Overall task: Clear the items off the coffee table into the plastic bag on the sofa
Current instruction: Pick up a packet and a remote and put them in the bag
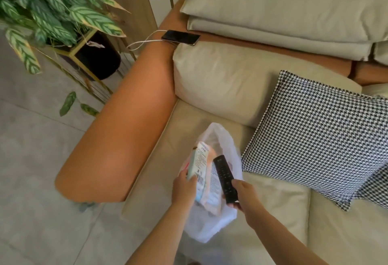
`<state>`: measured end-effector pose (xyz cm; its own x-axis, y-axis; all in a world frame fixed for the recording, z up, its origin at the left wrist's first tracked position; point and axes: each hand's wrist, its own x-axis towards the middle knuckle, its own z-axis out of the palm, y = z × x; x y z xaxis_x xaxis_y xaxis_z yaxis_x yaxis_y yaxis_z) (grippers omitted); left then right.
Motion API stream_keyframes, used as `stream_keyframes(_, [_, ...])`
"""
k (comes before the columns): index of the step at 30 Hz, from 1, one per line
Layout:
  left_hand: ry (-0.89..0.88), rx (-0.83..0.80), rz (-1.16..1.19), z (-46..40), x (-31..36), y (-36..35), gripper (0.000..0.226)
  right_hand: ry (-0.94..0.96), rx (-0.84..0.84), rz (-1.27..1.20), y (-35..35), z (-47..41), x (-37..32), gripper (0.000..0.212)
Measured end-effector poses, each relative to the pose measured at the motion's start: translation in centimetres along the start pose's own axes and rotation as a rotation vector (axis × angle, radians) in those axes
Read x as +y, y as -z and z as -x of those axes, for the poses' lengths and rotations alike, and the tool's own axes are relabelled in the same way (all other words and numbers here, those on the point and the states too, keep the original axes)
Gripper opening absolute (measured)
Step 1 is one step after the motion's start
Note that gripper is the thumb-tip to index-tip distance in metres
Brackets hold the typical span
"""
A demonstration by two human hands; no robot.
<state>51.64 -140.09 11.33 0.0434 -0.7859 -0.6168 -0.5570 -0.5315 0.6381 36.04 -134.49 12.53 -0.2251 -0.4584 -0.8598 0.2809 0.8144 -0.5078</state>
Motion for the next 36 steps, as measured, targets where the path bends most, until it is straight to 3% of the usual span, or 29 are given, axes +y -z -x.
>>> stream_keyframes(4, [-0.055, 0.003, -0.042, -1.5, -0.6, -1.2, 0.048, 0.006, 0.028, -0.027, -0.4, -0.8, 0.7, 0.02])
stream_keyframes(9, [0.019, -0.107, -0.104, -2.5, -2.0, -3.3, 0.047, -0.009, 0.045, -0.046, -0.8, -2.1, 2.2, 0.023])
stream_keyframes(13, [-0.034, -0.209, -0.05, -3.3, -2.3, -4.9, 0.071, 0.001, 0.07, -0.065, -1.5, -3.0, 3.3, 0.019])
stream_keyframes(17, [-0.147, -0.155, -0.28, -5.1, -4.6, -6.3, 0.062, 0.008, 0.074, -0.053, -2.5, -3.6, 4.1, 0.02])
stream_keyframes(21, [-0.07, -0.119, -0.417, -6.0, -6.3, -6.1, 0.053, -0.025, 0.068, -0.062, -3.3, -4.4, 4.4, 0.019])
stream_keyframes(27, [-0.106, -0.244, -0.419, -5.5, -7.0, -4.6, 0.042, -0.053, 0.067, -0.205, -5.4, -5.2, 3.7, 0.031])
stream_keyframes(31, [-0.086, -0.307, -0.368, -4.6, -6.7, -4.2, 0.045, -0.013, 0.111, -0.067, -5.8, -6.5, 4.6, 0.045])
stream_keyframes(36, [-0.11, -0.334, -0.435, -3.9, -6.4, -3.3, 0.047, 0.063, 0.118, 0.079, -5.5, -4.2, 4.5, 0.031])
